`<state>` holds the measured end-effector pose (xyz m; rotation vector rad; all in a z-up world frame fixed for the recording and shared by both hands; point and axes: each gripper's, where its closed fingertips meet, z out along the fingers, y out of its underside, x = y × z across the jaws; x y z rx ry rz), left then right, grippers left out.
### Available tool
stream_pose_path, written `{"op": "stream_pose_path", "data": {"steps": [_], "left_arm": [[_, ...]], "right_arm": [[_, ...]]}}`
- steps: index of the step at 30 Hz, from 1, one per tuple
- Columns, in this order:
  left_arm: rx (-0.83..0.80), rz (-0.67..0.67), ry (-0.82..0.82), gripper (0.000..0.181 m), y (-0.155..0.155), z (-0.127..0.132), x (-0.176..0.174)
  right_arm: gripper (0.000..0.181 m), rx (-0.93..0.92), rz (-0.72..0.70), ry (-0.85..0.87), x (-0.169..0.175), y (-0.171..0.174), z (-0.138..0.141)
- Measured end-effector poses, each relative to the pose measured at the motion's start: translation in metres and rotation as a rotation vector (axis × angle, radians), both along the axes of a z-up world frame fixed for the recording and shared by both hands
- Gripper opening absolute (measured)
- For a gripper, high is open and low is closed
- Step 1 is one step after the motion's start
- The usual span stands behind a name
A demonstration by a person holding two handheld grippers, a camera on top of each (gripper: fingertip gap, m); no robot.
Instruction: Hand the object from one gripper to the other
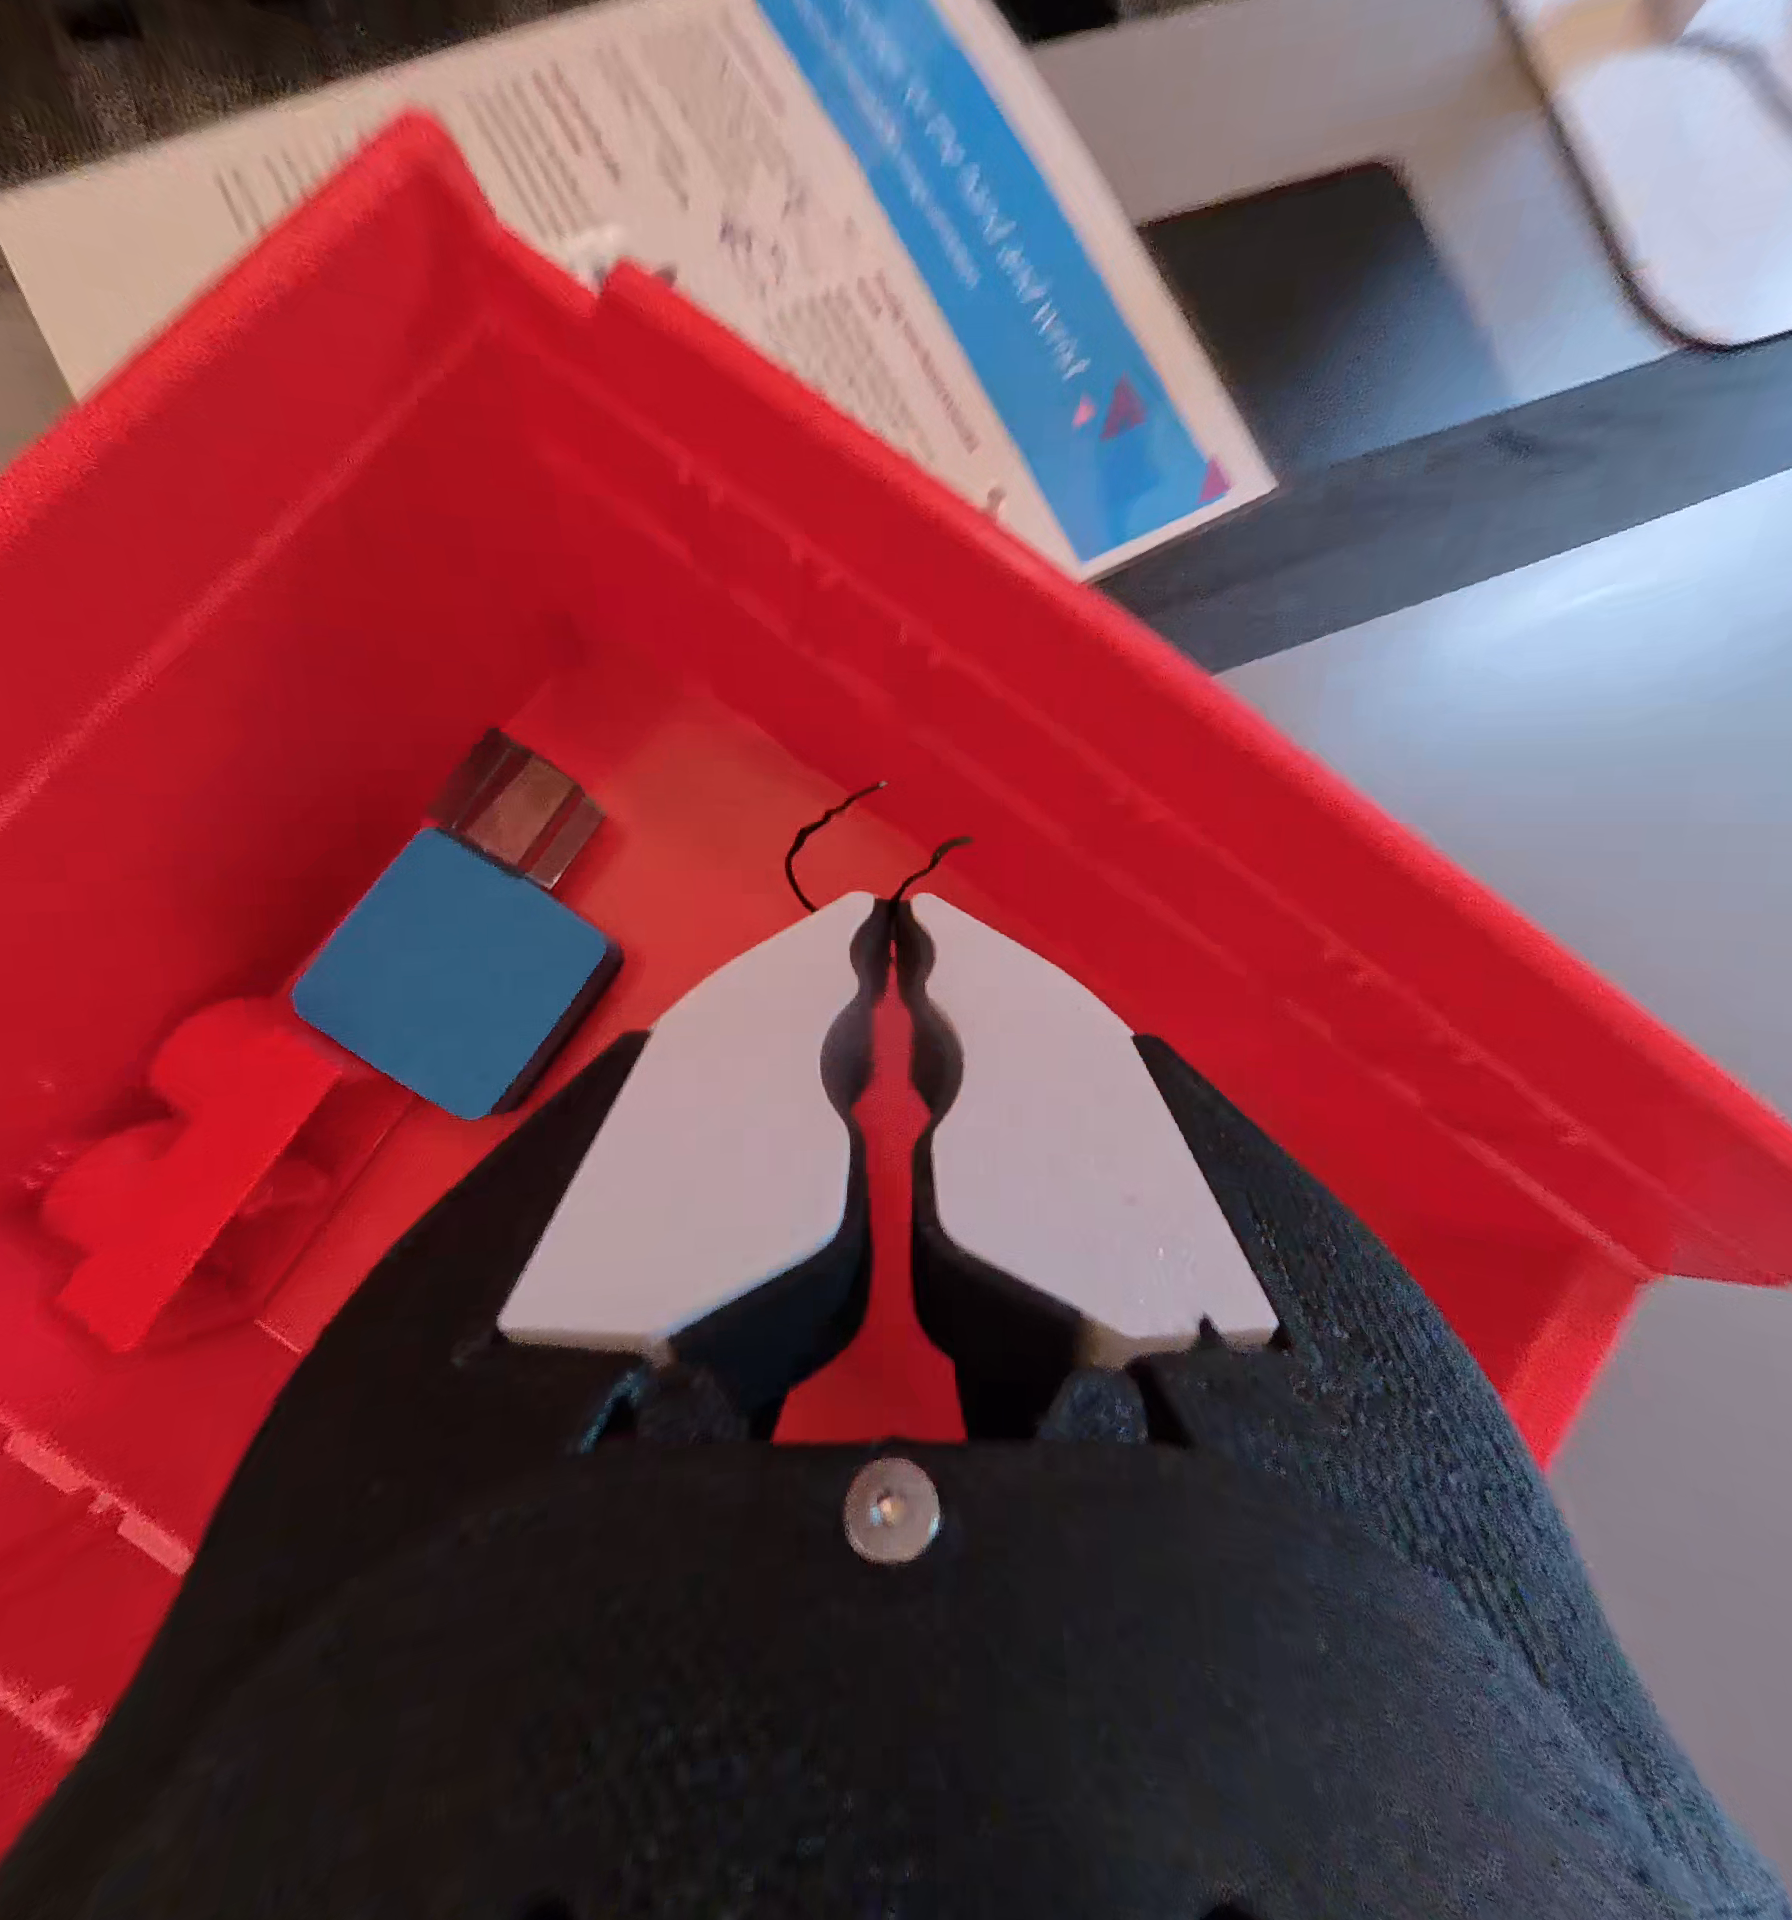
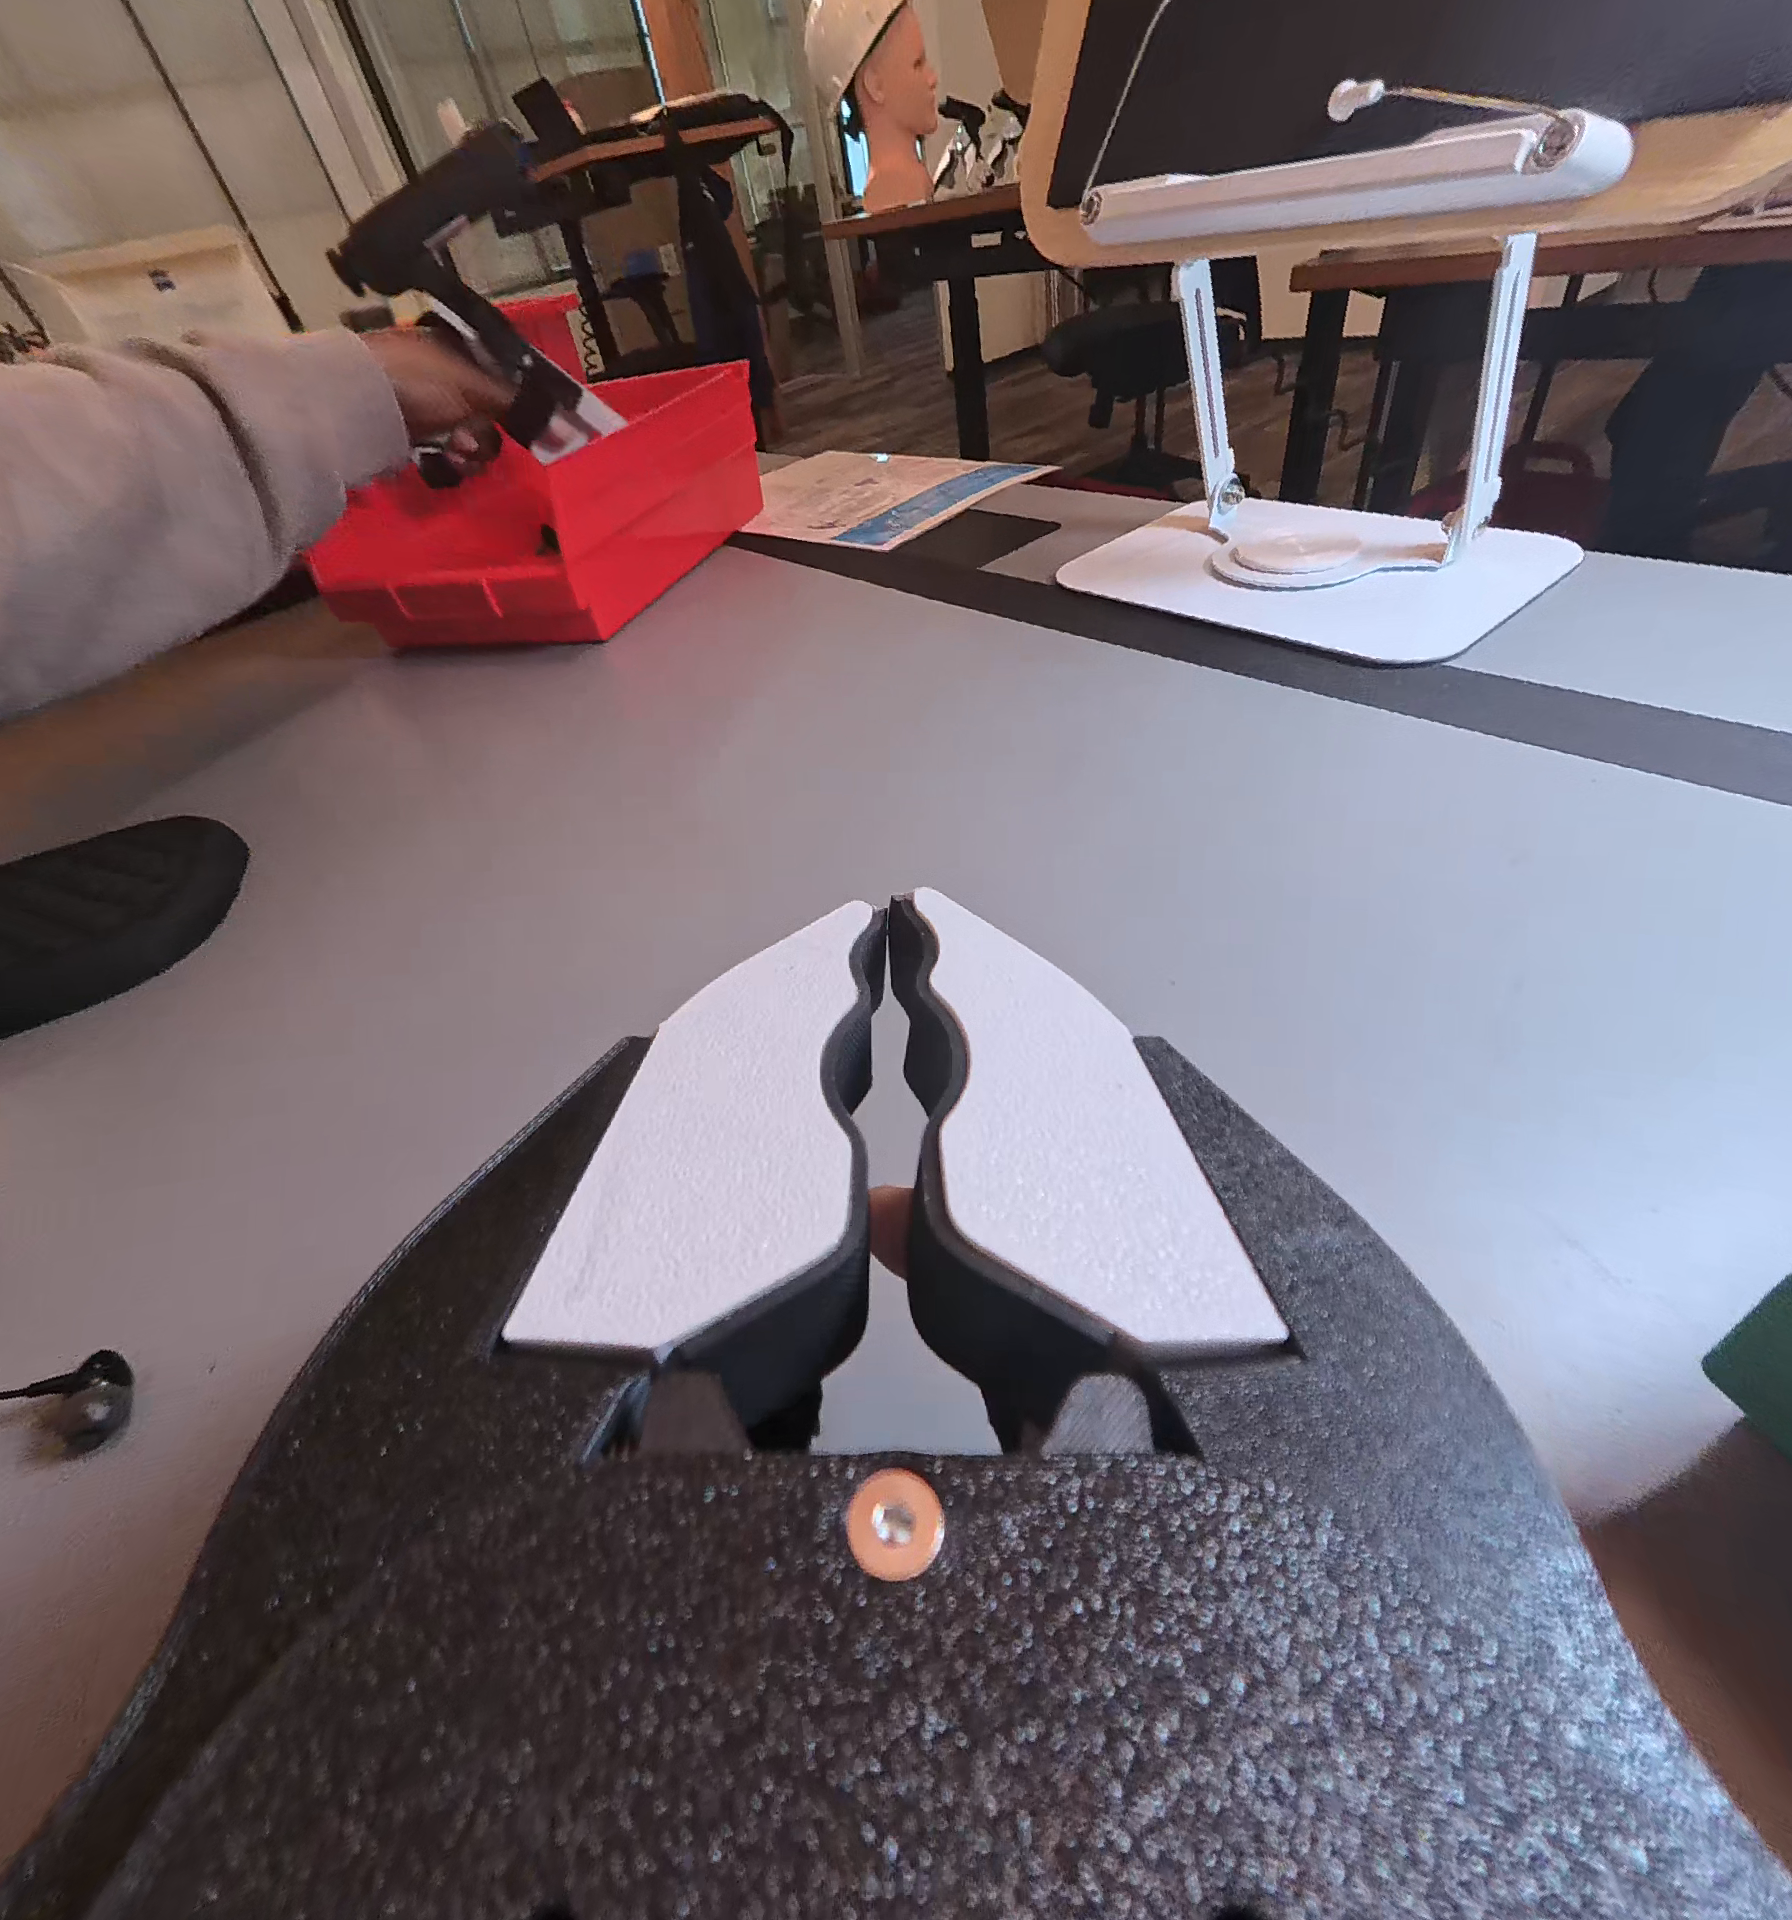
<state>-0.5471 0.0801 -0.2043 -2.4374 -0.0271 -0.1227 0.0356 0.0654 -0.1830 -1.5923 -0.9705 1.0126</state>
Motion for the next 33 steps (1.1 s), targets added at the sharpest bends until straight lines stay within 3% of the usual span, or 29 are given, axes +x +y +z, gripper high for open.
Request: {"op": "stream_pose_path", "data": {"steps": [1, 5, 9, 13, 17, 20, 24, 27, 30, 33], "left_arm": [[0.030, -0.011, -0.013, 0.001, -0.001, 0.010, 0.005], [0.153, -0.100, -0.080, 0.001, -0.006, 0.052, 0.038], [0.313, -0.265, -0.189, 0.001, -0.011, 0.104, 0.098], [0.455, -0.495, -0.318, 0.001, -0.026, 0.151, 0.184], [0.584, -0.779, -0.498, 0.001, -0.056, 0.189, 0.288], [0.652, -0.979, -0.636, 0.001, -0.082, 0.210, 0.358], [0.688, -1.198, -0.735, 0.000, -0.107, 0.229, 0.429], [0.680, -1.337, -0.759, 0.001, -0.123, 0.233, 0.466], [0.664, -1.435, -0.773, 0.000, -0.137, 0.223, 0.487], [0.627, -1.497, -0.803, 0.000, -0.144, 0.210, 0.497]], "right_arm": [[0.000, 0.005, 0.003, 0.002, 0.000, -0.001, 0.001], [0.000, 0.032, 0.014, 0.011, -0.001, -0.009, 0.008], [0.000, 0.064, 0.019, 0.030, -0.001, -0.015, 0.018], [0.003, 0.075, 0.077, 0.089, -0.011, -0.026, 0.037], [0.011, 0.109, 0.221, 0.132, -0.032, -0.048, 0.073], [0.016, 0.241, 0.284, 0.114, -0.052, -0.060, 0.108], [0.018, 0.443, 0.353, 0.113, -0.079, -0.075, 0.171], [0.018, 0.426, 0.441, 0.120, -0.088, -0.084, 0.206], [0.019, 0.301, 0.590, 0.114, -0.087, -0.098, 0.206], [0.021, 0.205, 0.726, 0.120, -0.087, -0.108, 0.186]]}}
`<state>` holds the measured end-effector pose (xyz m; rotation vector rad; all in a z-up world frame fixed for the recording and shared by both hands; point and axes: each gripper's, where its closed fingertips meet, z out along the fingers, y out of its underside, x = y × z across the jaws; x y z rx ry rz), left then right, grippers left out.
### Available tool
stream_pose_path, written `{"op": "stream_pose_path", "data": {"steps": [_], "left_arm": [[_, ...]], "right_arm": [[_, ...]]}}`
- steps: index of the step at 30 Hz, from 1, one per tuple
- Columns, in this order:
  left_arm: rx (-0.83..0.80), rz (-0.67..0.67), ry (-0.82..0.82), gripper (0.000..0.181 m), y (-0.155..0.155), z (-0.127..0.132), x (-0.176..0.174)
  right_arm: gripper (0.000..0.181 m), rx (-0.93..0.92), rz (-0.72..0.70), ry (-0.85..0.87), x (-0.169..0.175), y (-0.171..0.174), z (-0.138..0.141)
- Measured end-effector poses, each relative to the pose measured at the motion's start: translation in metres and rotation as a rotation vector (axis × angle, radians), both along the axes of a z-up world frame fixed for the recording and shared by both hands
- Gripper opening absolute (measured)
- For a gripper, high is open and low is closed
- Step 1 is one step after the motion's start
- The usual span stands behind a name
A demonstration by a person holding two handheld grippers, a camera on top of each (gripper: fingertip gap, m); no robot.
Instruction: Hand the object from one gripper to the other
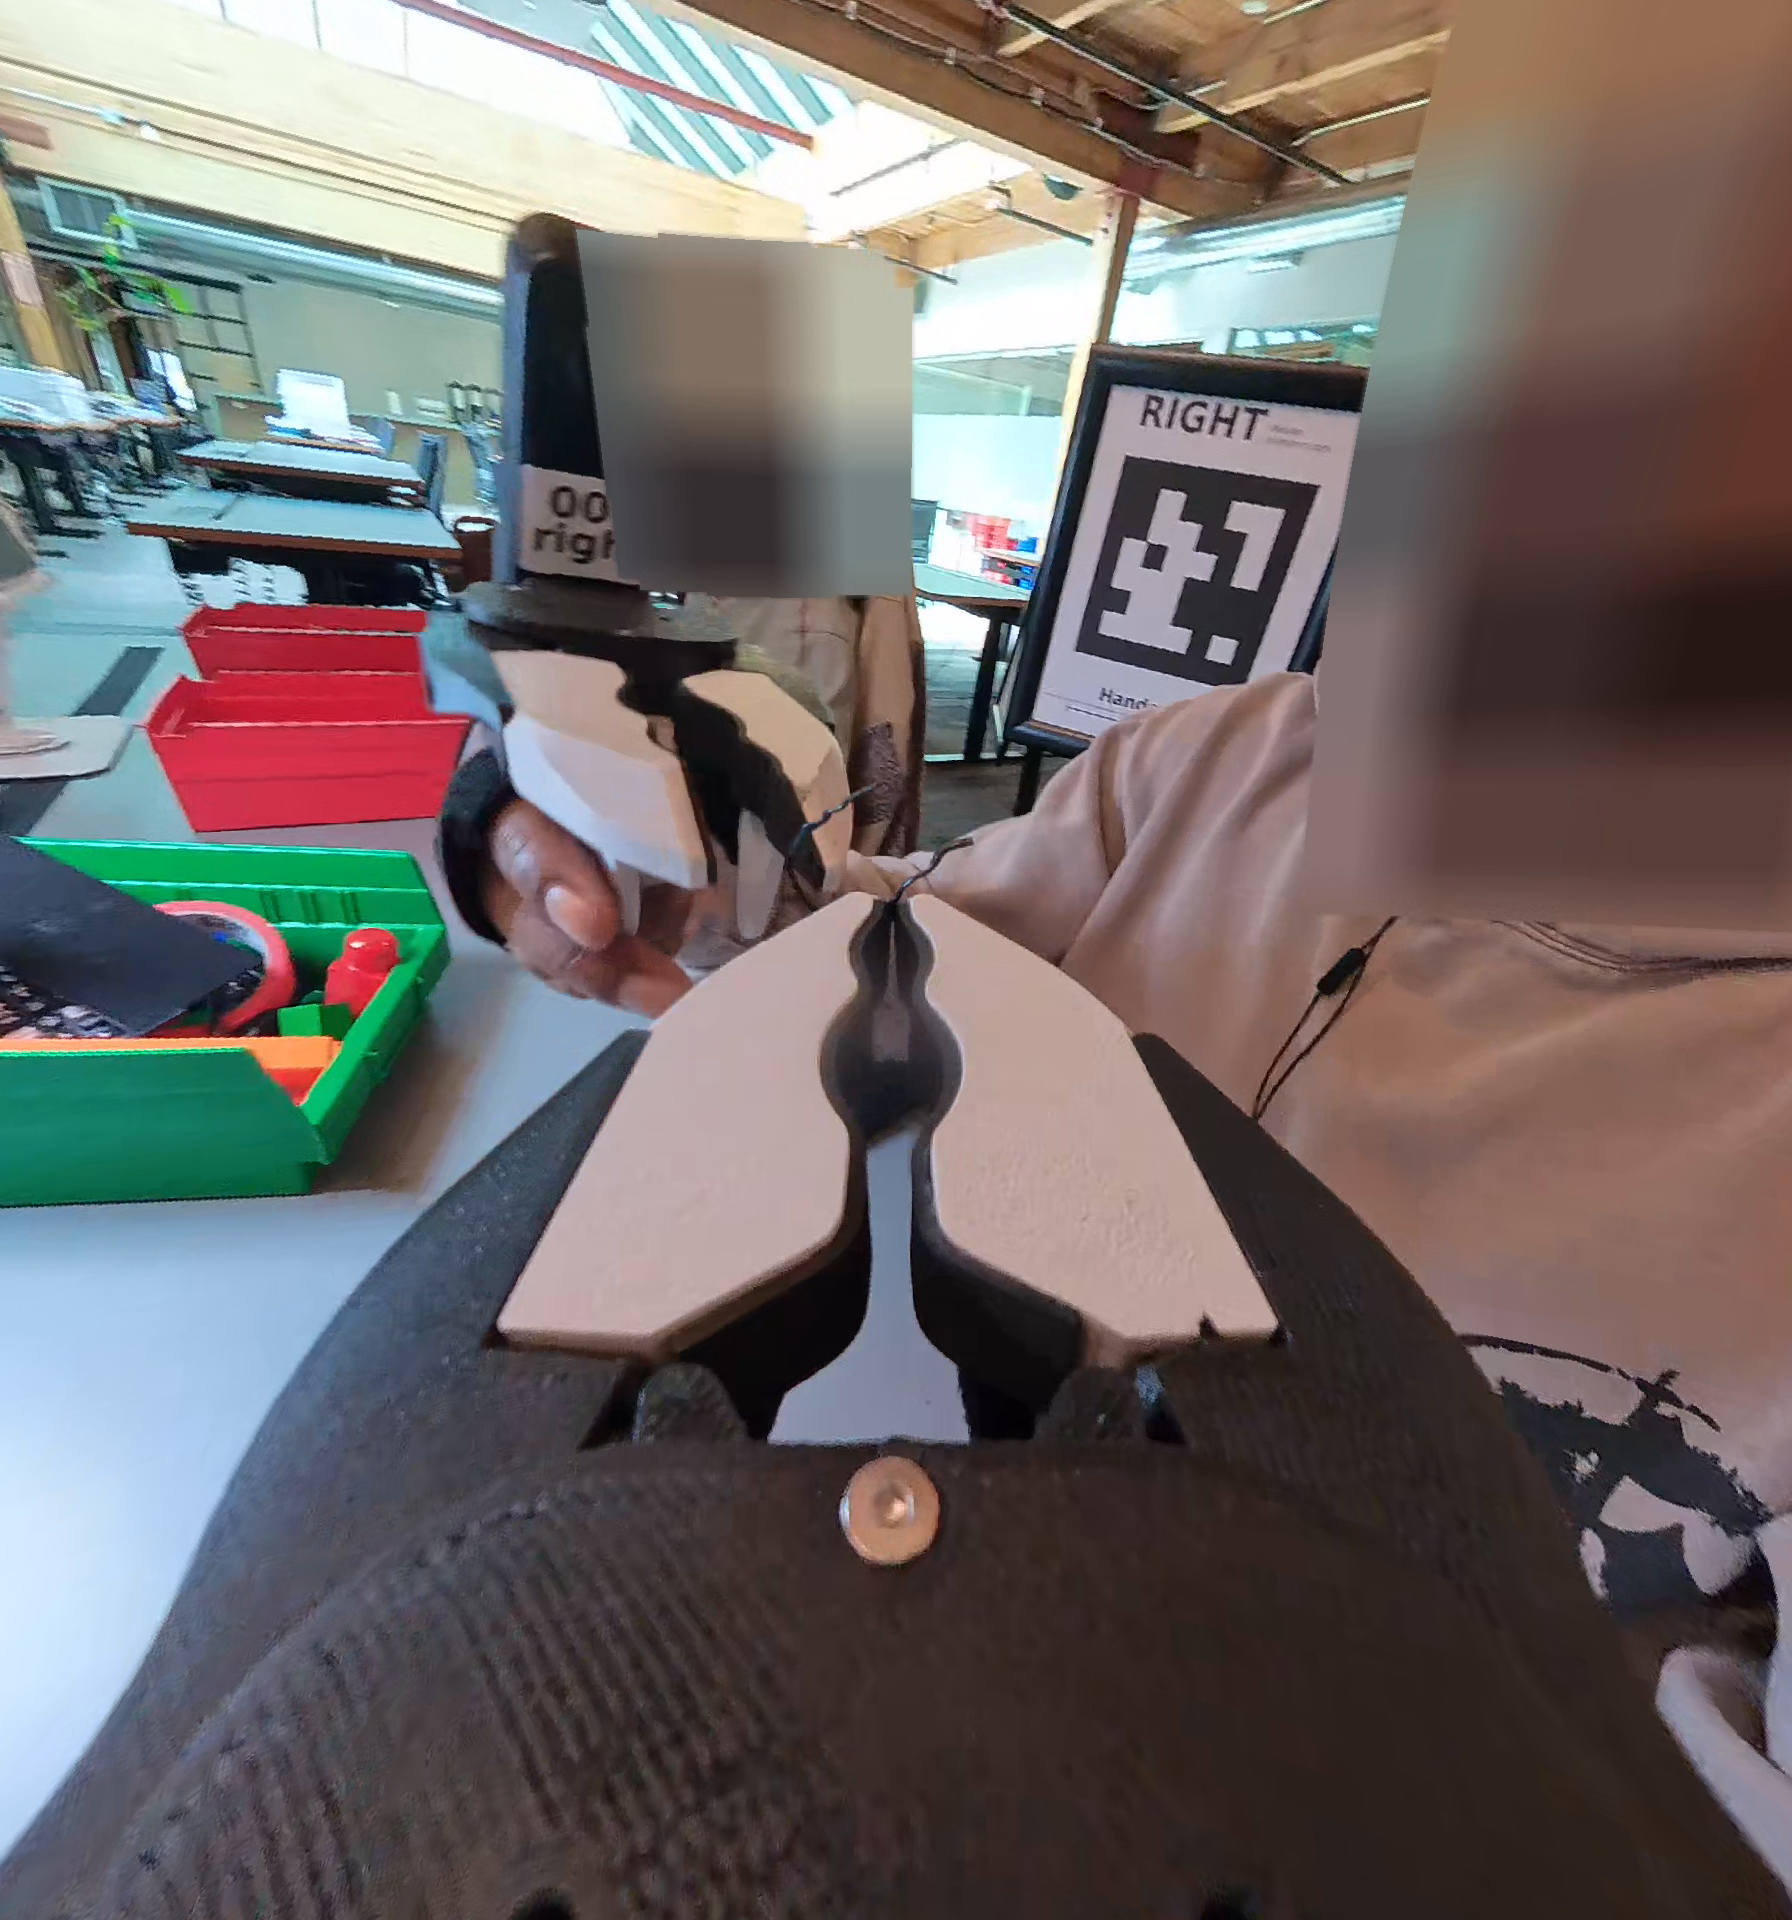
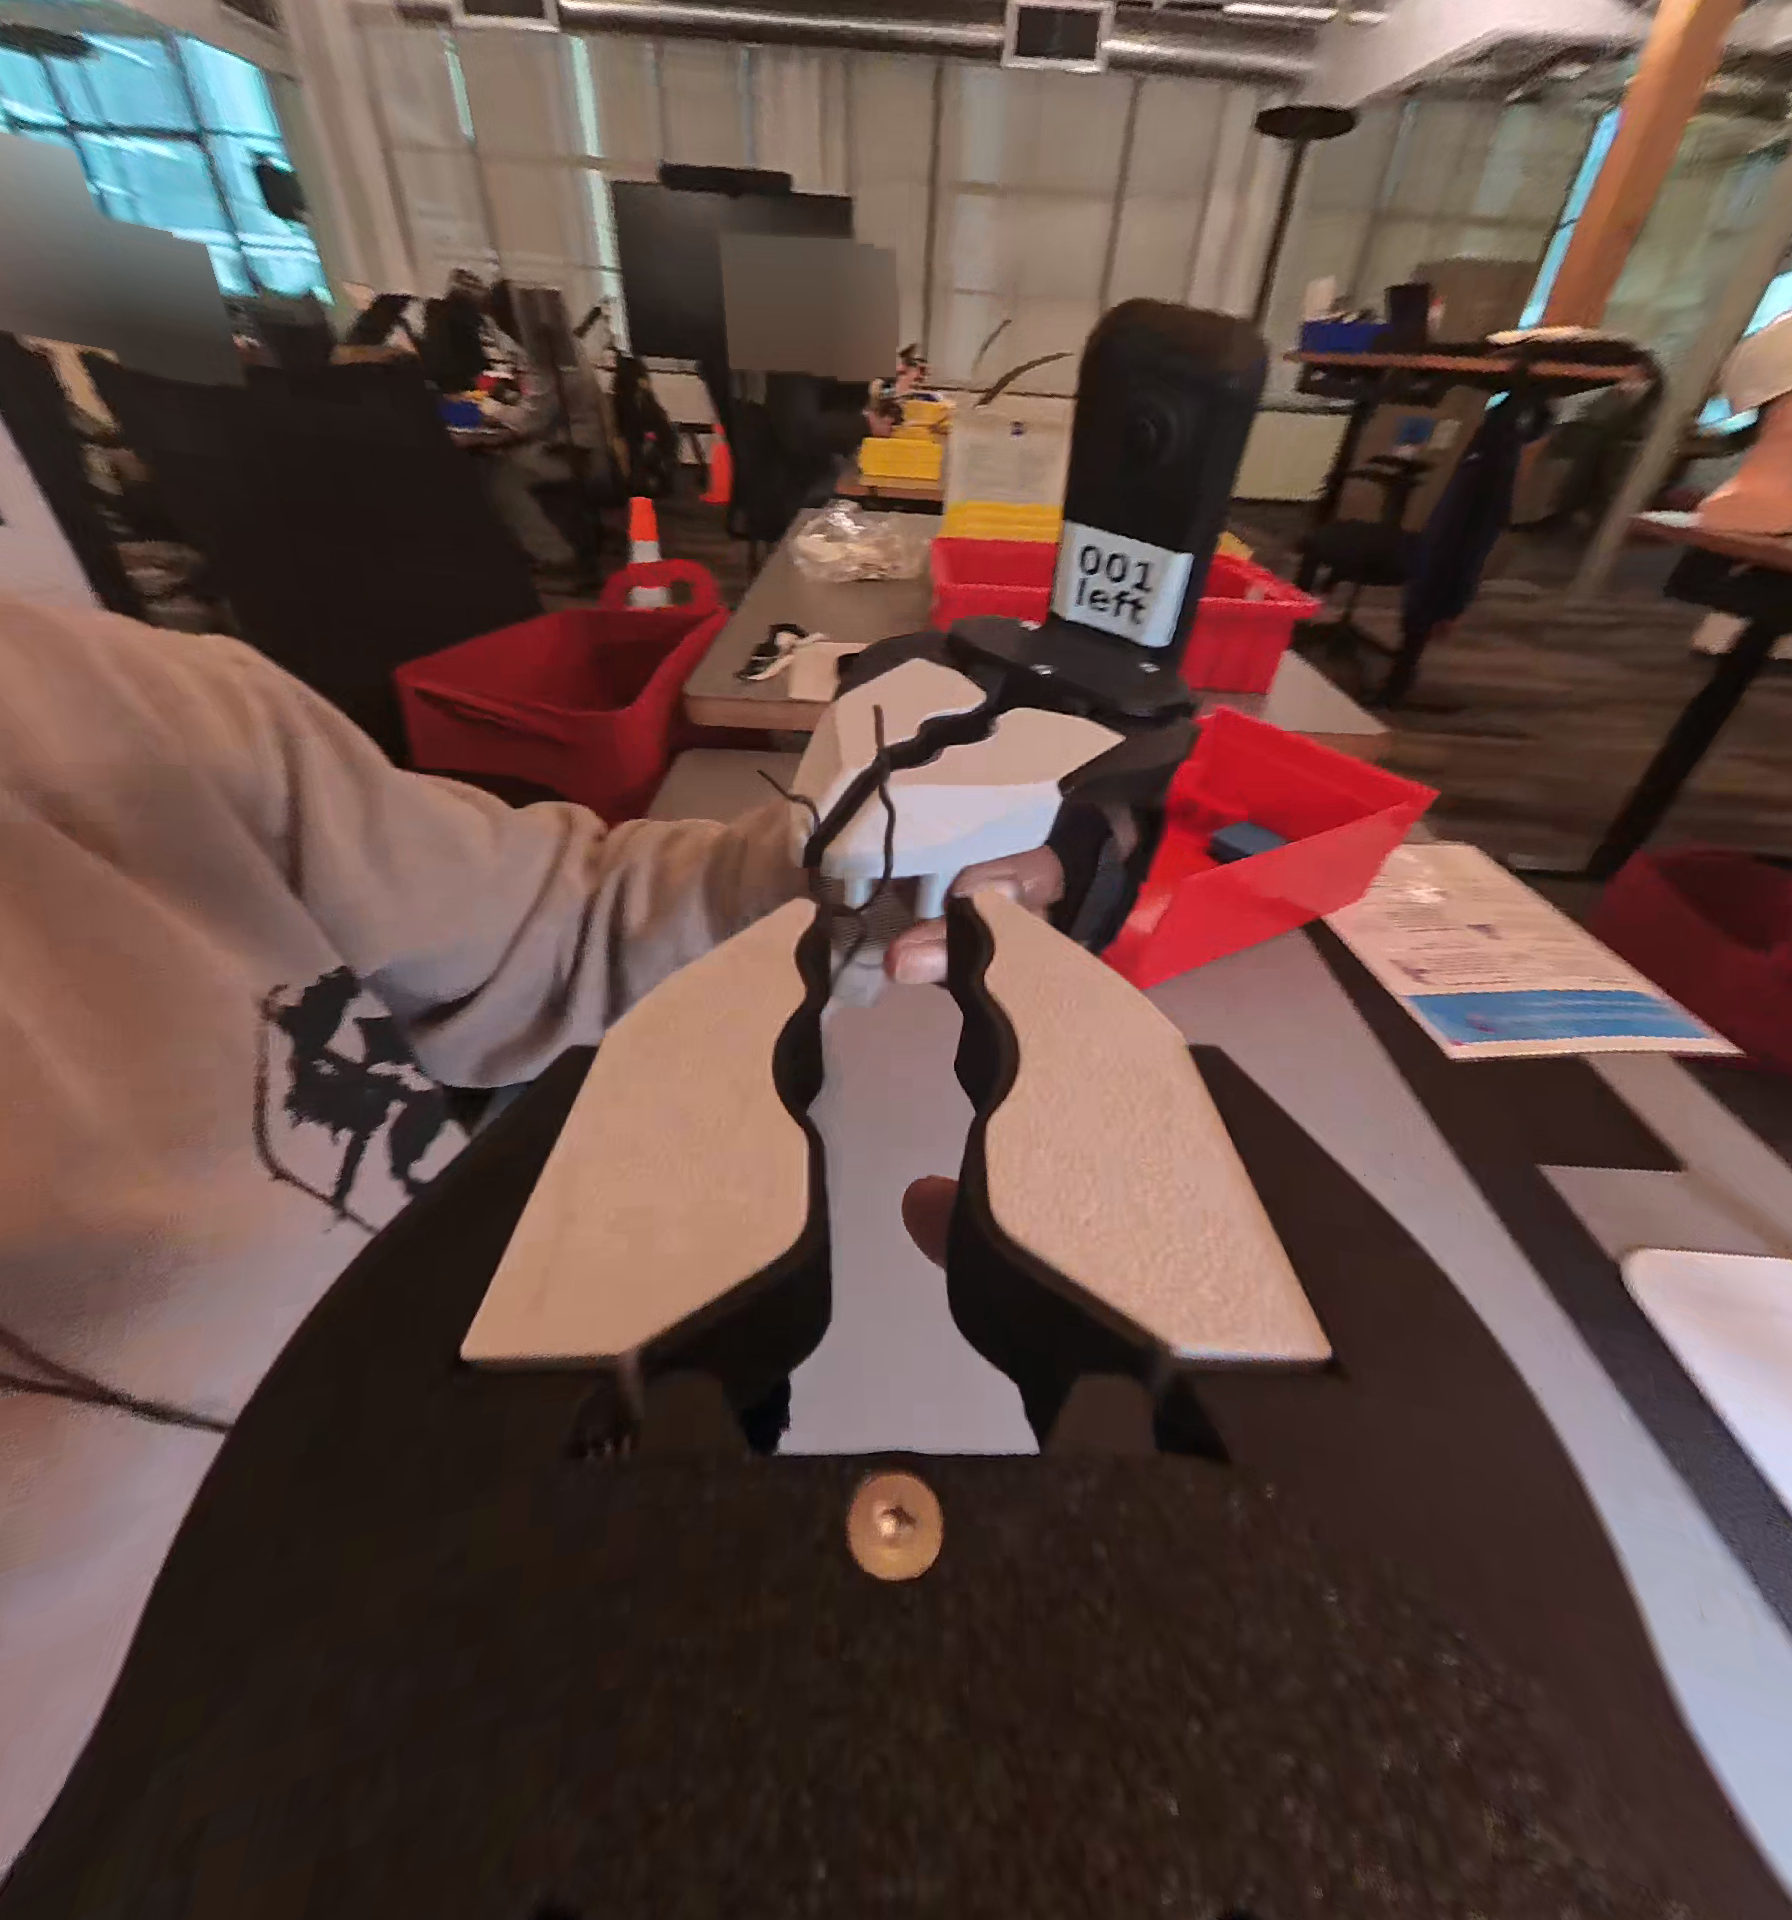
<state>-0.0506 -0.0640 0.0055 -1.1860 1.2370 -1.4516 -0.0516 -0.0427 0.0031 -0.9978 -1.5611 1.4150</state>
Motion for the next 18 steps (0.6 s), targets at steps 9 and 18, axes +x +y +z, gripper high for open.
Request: {"op": "stream_pose_path", "data": {"steps": [9, 18], "left_arm": [[-0.025, -0.080, 0.021, 0.000, -0.005, -0.019, 0.004], [-0.081, 0.081, -0.096, 0.000, 0.022, -0.004, -0.010]], "right_arm": [[0.006, -0.156, 0.185, 0.011, 0.000, -0.016, -0.011], [0.001, -0.062, 0.017, 0.107, 0.003, 0.001, 0.004]]}}
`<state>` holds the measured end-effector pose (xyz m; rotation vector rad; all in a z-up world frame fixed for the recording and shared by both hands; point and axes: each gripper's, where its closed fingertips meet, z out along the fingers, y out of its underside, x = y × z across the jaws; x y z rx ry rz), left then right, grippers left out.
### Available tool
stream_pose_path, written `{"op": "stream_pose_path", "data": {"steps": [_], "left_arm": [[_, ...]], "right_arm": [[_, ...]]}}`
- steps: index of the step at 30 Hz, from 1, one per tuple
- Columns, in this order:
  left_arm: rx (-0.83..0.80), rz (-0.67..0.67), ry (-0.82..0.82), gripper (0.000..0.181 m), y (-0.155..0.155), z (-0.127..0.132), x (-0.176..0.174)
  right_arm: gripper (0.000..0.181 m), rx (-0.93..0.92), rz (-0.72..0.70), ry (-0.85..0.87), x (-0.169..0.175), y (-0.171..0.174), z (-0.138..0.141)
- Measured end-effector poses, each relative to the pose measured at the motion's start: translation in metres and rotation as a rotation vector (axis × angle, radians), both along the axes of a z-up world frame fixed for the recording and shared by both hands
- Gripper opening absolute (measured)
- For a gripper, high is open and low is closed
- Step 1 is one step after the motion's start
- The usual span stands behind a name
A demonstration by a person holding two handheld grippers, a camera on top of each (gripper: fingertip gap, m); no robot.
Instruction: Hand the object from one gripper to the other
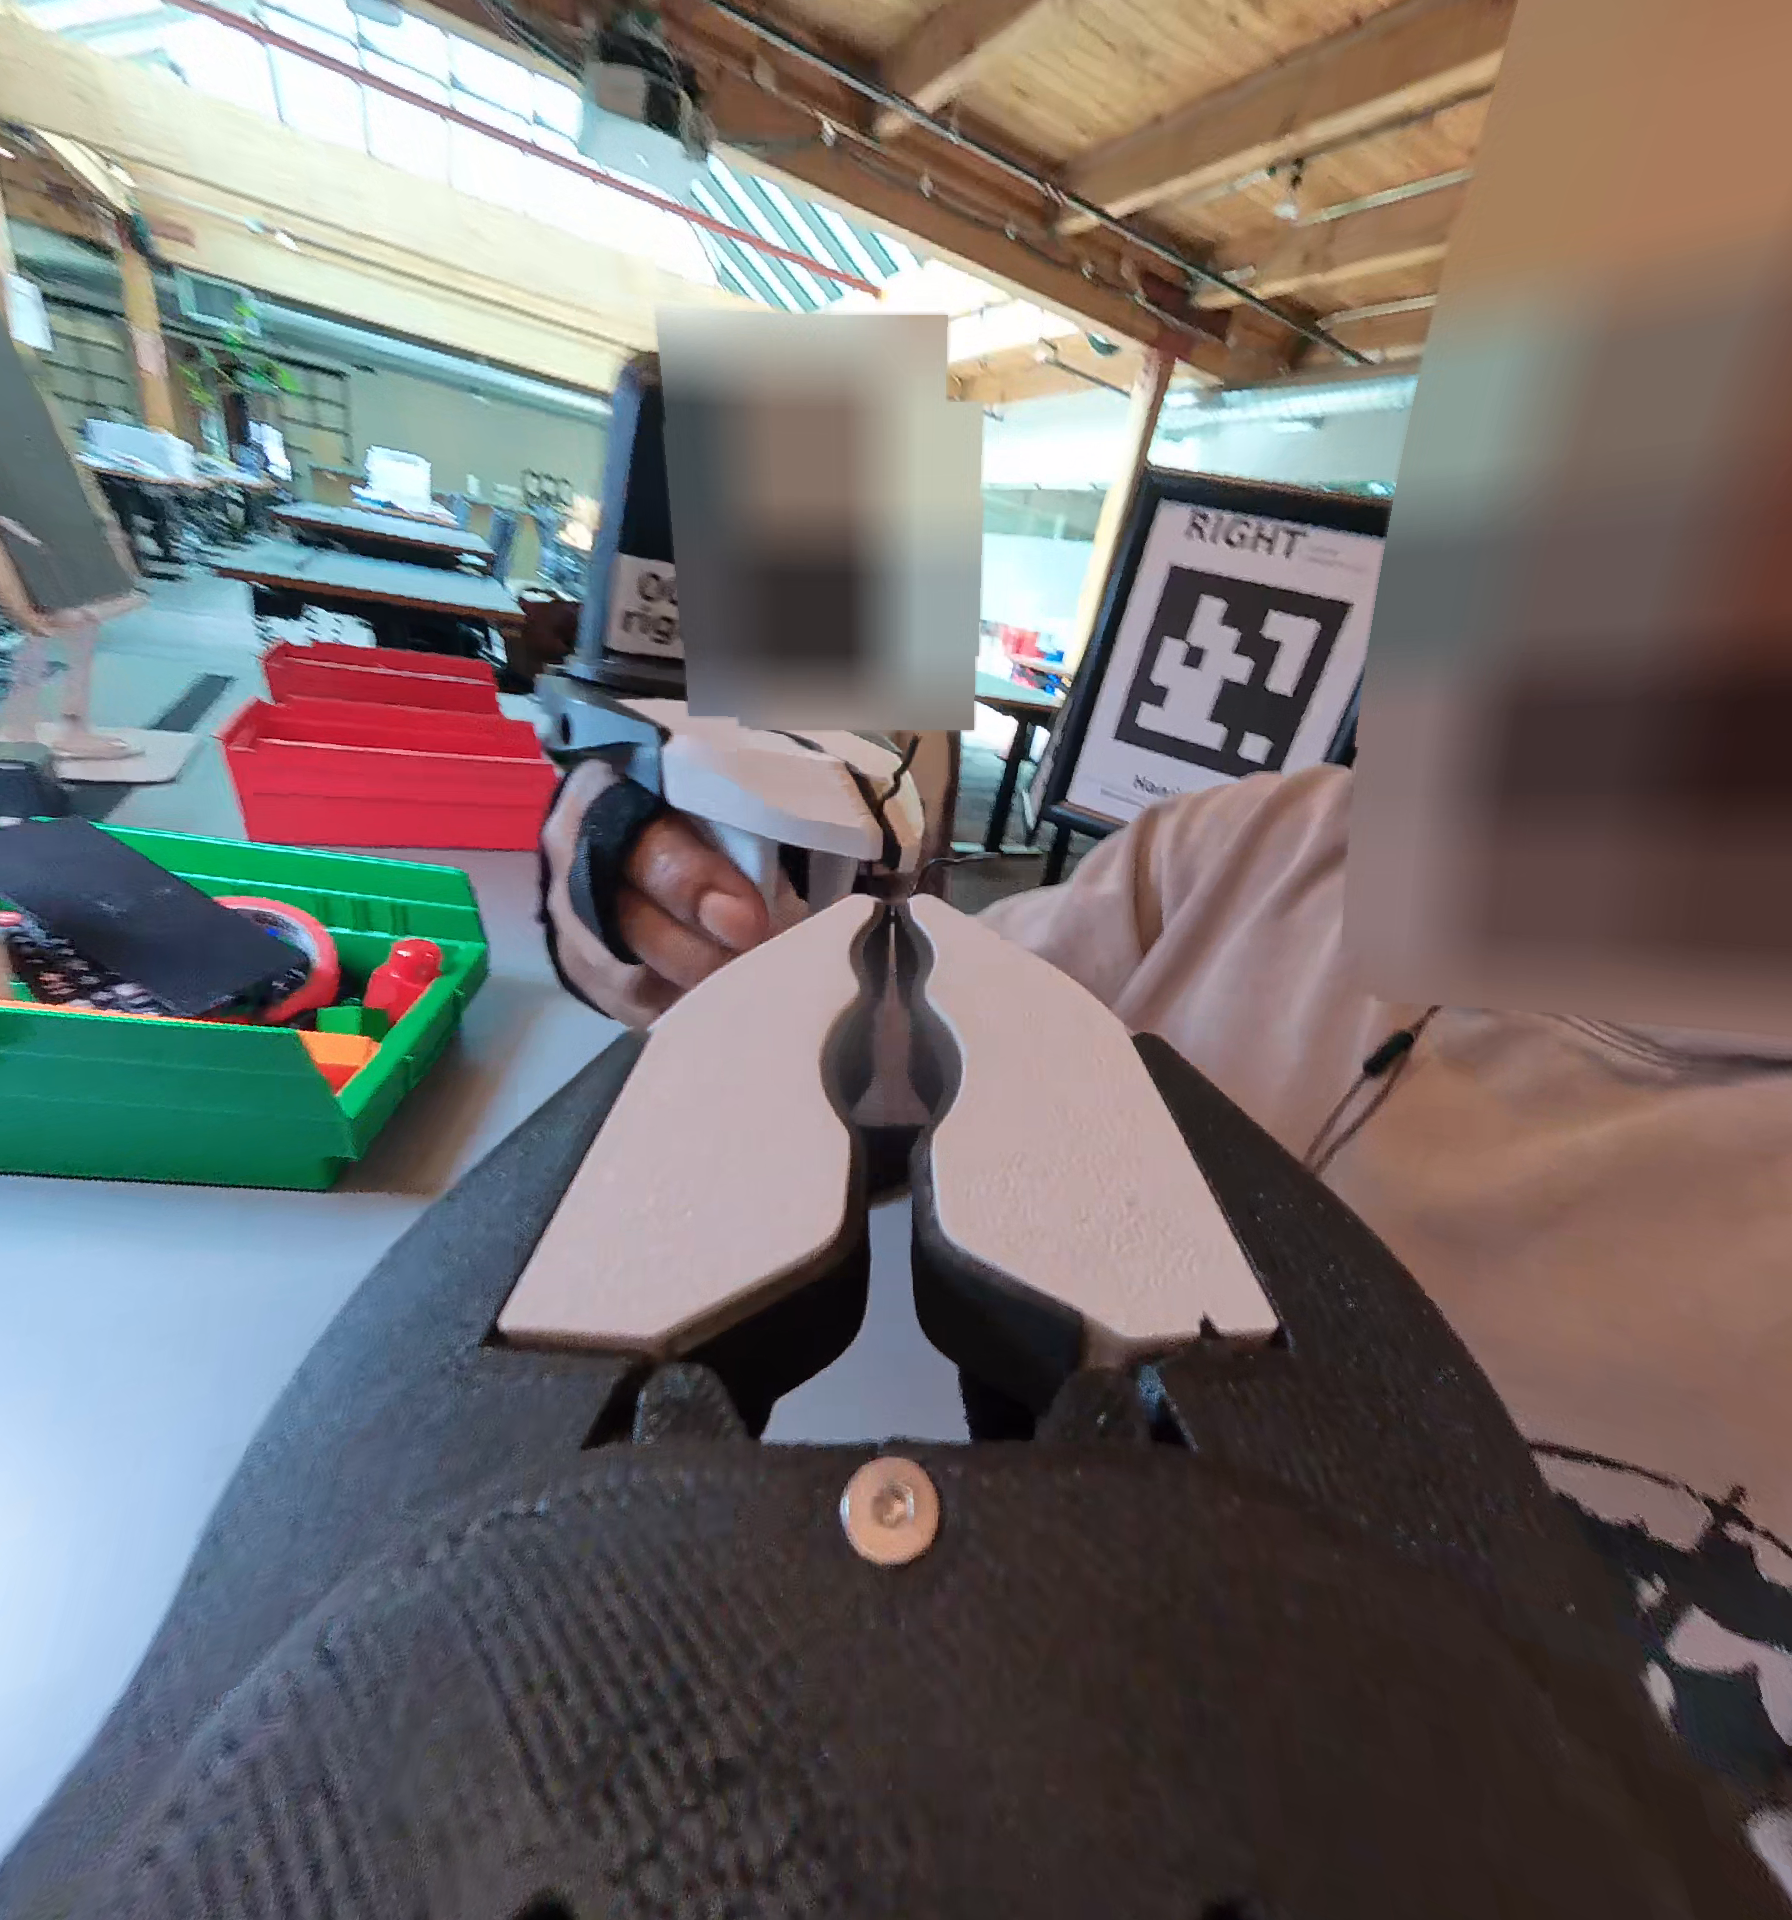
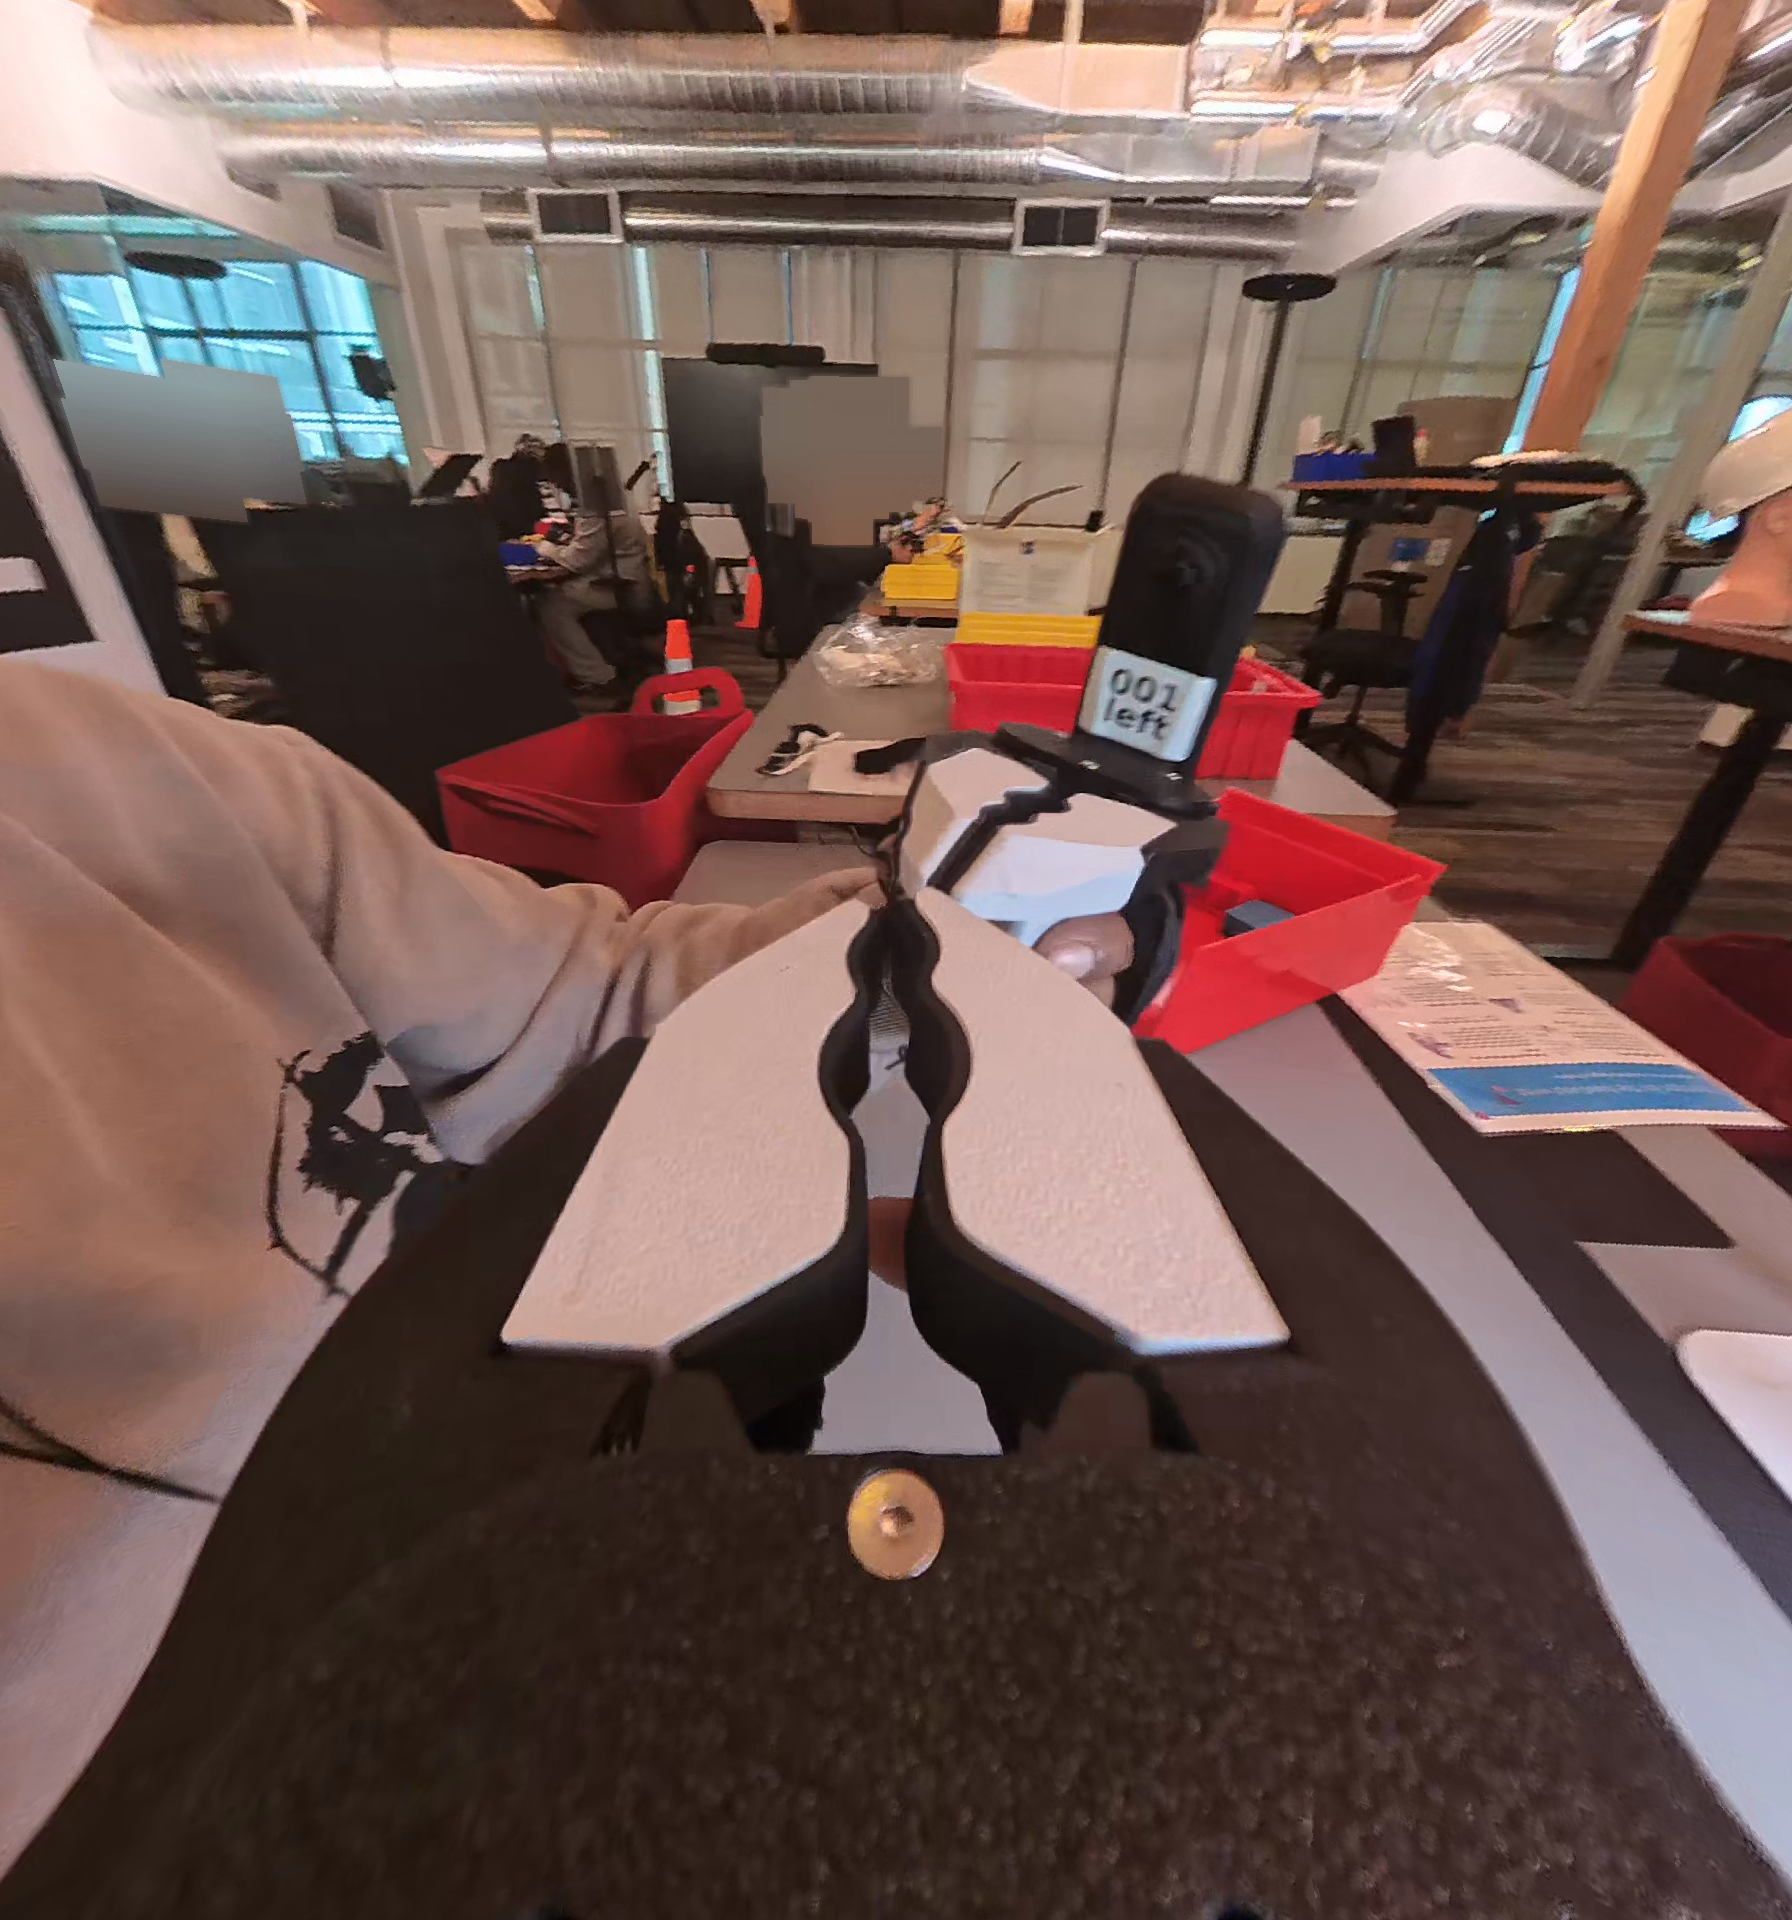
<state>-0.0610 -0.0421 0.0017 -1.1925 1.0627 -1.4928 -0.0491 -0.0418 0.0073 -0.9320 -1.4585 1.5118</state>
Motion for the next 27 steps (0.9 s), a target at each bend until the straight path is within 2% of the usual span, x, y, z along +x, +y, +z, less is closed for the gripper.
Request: {"op": "stream_pose_path", "data": {"steps": [6, 9, 12, 15, 18, 20, 24, 27], "left_arm": [[-0.015, 0.201, -0.009, 0.013, 0.025, 0.004, -0.010], [0.066, 0.418, 0.014, 0.014, 0.042, 0.007, -0.008], [0.210, 0.636, 0.045, 0.016, 0.051, 0.012, -0.004], [0.367, 0.775, 0.109, 0.025, 0.053, 0.011, 0.004], [0.377, 0.746, 0.106, 0.035, 0.048, 0.008, 0.016], [0.355, 0.735, 0.079, 0.034, 0.048, 0.008, 0.018], [0.445, 0.782, 0.095, 0.006, 0.047, 0.009, 0.015], [0.490, 0.816, 0.119, 0.004, 0.045, 0.013, 0.011]], "right_arm": [[0.001, 0.093, -0.301, 0.127, 0.014, 0.038, 0.026], [0.001, 0.115, -0.479, 0.180, 0.018, 0.057, 0.037], [0.001, 0.100, -0.588, 0.233, 0.018, 0.063, 0.042], [0.001, -0.024, -0.562, 0.258, 0.011, 0.057, 0.043], [0.001, -0.112, -0.512, 0.265, 0.005, 0.049, 0.042], [0.000, -0.152, -0.475, 0.252, 0.001, 0.045, 0.038], [0.001, -0.200, -0.449, 0.242, -0.003, 0.045, 0.034], [0.001, -0.215, -0.448, 0.243, -0.001, 0.050, 0.034]]}}
